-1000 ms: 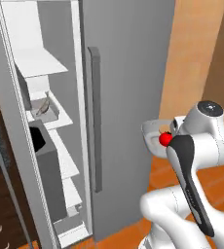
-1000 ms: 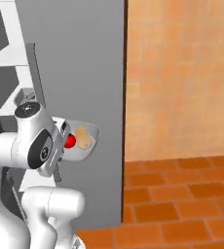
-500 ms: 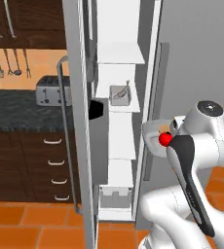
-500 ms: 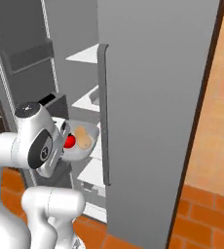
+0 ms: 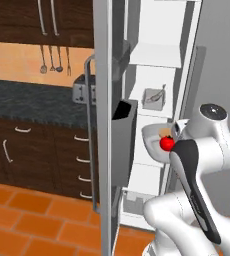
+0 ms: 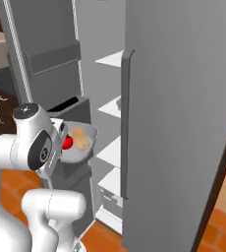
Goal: Take the meat container that has the fish and place it on the second highest rack of the freezer. Then take the vegetable container that has the tomato and squash and place it on the highest rack of the freezer.
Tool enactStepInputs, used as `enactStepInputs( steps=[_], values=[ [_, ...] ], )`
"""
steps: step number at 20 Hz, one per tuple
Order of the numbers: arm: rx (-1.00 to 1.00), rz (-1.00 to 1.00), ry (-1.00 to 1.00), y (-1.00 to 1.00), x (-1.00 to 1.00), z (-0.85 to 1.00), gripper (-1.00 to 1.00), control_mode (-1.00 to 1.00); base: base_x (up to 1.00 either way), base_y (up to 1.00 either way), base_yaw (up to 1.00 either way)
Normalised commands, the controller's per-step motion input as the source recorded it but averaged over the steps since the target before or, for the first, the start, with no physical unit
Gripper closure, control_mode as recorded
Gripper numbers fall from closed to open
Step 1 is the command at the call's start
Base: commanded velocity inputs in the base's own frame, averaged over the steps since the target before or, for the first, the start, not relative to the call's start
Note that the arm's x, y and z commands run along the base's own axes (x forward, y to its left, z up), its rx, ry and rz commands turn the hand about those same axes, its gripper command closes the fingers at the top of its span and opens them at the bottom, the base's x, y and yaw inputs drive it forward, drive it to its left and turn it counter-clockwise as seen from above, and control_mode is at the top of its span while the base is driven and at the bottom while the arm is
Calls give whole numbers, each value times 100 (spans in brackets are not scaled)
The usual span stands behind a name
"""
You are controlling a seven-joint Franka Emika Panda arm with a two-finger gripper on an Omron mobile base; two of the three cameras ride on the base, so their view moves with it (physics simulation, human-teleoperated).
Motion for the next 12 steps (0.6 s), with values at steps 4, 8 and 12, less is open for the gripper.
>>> enactStepInputs(
  steps=[4,8,12],
  values=[
    [0,0,0,0,0,0,100,100,55,-26,20],
    [0,0,0,0,0,0,100,100,55,-21,16],
    [0,0,0,0,0,0,100,100,47,0,0]
  ],
)
